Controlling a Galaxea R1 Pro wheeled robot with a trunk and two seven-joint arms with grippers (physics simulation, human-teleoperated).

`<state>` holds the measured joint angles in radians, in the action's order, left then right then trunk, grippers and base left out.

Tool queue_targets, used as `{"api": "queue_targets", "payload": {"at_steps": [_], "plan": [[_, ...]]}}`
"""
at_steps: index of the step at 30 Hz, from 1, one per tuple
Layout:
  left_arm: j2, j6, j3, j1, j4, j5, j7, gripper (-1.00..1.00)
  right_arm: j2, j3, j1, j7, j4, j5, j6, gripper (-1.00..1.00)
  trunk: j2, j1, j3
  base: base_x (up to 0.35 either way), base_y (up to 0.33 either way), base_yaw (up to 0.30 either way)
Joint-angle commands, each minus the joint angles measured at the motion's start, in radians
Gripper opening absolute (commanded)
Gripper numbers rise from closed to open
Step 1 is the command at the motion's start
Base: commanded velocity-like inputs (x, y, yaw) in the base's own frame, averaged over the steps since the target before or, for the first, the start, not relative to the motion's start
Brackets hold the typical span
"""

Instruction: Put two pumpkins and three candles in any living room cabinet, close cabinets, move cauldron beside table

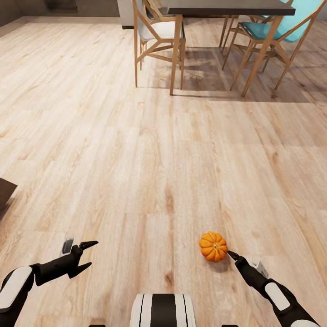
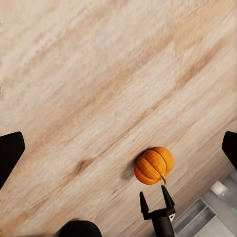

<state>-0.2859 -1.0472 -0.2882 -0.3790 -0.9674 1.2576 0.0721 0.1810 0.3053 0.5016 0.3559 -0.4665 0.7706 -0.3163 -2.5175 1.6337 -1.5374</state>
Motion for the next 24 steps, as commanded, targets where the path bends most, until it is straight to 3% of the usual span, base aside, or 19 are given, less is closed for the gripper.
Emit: {"api": "queue_targets", "payload": {"at_steps": [1,24], "plan": [[0.000,0.000,0.000,0.000,0.000,0.000,0.000,1.00,0.000,0.000,0.000,0.000,0.000,0.000,0.000,1.00,0.000,0.000,0.000,0.078,0.121,0.000],[0.001,0.000,0.001,0.000,0.001,-0.004,0.000,1.00,0.000,0.000,0.000,0.000,0.000,-0.001,0.000,1.00,0.000,0.000,-0.004,0.026,0.047,0.000]]}}
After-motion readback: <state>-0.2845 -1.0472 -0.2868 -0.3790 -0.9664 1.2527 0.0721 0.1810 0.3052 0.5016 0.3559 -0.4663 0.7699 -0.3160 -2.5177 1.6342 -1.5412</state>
